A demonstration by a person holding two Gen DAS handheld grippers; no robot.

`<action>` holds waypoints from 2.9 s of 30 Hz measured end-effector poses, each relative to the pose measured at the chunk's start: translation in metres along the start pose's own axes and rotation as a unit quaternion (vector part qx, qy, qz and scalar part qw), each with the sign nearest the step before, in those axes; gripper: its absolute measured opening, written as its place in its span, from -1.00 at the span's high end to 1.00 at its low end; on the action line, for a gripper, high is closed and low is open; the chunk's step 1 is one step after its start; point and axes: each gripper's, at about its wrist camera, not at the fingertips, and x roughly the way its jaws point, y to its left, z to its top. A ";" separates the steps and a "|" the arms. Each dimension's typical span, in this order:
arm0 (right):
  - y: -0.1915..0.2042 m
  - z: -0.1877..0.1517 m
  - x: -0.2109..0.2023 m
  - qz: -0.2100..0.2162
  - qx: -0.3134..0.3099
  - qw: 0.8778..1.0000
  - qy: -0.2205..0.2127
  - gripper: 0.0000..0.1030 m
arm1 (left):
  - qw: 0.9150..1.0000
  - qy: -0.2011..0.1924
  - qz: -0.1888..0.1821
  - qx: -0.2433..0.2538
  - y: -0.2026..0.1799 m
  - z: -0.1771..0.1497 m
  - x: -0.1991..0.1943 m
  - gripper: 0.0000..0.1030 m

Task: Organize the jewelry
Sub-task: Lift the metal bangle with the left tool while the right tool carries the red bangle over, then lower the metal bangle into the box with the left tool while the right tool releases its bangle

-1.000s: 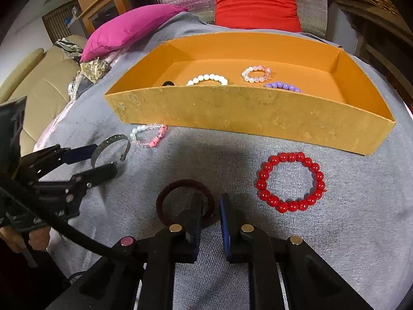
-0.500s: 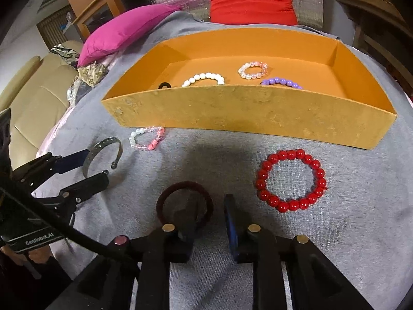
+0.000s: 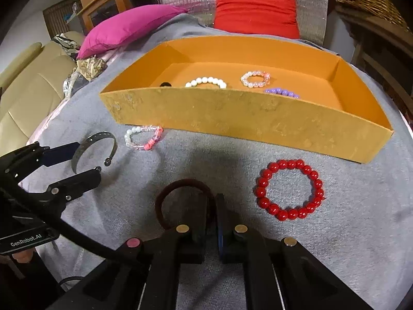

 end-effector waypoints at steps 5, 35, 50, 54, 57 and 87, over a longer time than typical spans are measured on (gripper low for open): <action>-0.006 0.001 -0.014 0.006 0.006 1.000 -0.022 0.88 | 1.000 -0.009 0.003 -0.003 -0.004 0.004 -0.007 -0.15; -0.070 0.044 -0.125 -0.025 0.123 0.965 -0.230 0.88 | 0.992 -0.102 0.054 -0.044 -0.032 0.086 -0.052 -0.15; -0.093 0.125 -0.103 -0.030 0.152 0.964 -0.218 0.88 | 0.988 -0.133 0.075 -0.040 -0.036 0.158 -0.029 -0.15; -0.098 0.141 -0.086 -0.026 0.159 0.966 -0.203 0.88 | 0.989 -0.123 0.073 -0.046 -0.033 0.172 -0.008 -0.15; -0.102 0.149 -0.070 -0.027 0.162 0.969 -0.183 0.88 | 0.990 -0.111 0.073 -0.046 -0.032 0.183 0.009 -0.15; -0.165 0.145 0.007 -0.091 0.238 0.964 -0.069 0.88 | 0.998 0.047 0.033 -0.024 -0.065 0.189 0.120 -0.15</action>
